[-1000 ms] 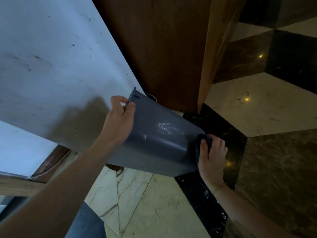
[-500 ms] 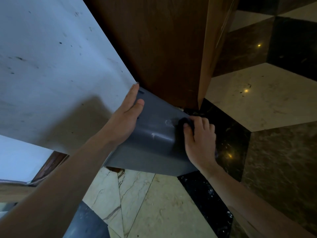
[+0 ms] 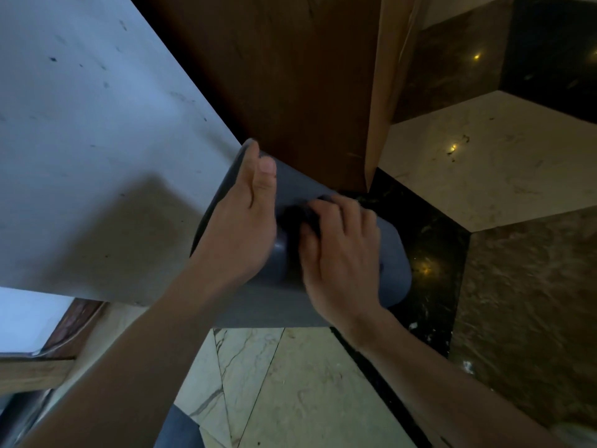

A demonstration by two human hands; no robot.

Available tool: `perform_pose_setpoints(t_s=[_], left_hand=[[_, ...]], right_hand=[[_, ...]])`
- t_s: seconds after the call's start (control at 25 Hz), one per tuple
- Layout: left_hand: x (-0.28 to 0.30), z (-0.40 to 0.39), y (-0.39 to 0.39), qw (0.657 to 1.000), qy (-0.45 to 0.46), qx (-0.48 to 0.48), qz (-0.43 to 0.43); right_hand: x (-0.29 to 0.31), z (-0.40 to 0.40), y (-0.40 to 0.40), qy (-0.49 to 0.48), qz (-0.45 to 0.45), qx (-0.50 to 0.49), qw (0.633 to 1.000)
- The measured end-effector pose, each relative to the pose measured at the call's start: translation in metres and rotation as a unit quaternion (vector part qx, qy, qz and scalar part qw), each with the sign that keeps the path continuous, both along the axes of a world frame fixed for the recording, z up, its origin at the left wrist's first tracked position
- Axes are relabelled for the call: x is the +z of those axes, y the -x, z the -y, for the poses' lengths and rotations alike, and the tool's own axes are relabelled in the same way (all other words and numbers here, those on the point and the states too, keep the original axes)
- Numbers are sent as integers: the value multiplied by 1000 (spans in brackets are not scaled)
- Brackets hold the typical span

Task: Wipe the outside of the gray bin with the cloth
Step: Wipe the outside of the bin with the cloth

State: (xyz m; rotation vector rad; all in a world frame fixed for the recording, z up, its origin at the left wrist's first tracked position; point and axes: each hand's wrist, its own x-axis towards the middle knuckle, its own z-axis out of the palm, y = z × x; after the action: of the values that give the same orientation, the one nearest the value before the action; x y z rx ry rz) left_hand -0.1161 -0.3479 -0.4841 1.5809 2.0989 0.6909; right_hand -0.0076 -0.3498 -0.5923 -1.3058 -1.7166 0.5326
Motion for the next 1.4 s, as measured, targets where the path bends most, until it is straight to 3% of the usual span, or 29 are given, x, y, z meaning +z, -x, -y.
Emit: perform_pose_setpoints(t_s=[0.12, 0.2, 0.36, 0.44, 0.56, 0.72, 0.8, 0.92, 1.0, 1.08, 1.2, 1.4], left_hand=[[7, -1, 8, 999, 15, 32, -17], [8, -2, 0, 999, 26, 30, -20], [-4, -2, -31, 995, 57, -27, -72], [-10, -3, -34, 994, 62, -45, -77], [-9, 3, -30, 994, 53, -47, -85], [-9, 10, -27, 996, 31, -39, -76], [-8, 14, -25, 998, 15, -34, -55], [-3, 28, -12, 999, 13, -30, -18], [1, 36, 1, 1000, 24, -19, -5], [4, 38, 13, 999, 28, -11, 25], [7, 38, 26, 997, 42, -28, 61], [6, 48, 37, 996, 39, -45, 65]], right_hand=[[-44, -29, -30, 128, 20, -50, 990], [-72, -48, -44, 220, 19, -34, 975], [-102, -46, -39, 369, -76, 31, 926], [-103, -41, -37, 383, -111, 2, 917], [-78, -45, -33, 367, -79, -3, 927], [-1, -34, 1, 189, -99, 47, 976], [29, -20, 13, 95, -135, 77, 983], [15, -4, 5, 28, -75, 88, 993], [-23, -4, -13, 75, -11, 66, 995], [-72, -12, -38, 202, 19, 23, 979], [-126, -16, -65, 385, -40, -31, 922], [-110, -1, -44, 324, -111, -72, 937]])
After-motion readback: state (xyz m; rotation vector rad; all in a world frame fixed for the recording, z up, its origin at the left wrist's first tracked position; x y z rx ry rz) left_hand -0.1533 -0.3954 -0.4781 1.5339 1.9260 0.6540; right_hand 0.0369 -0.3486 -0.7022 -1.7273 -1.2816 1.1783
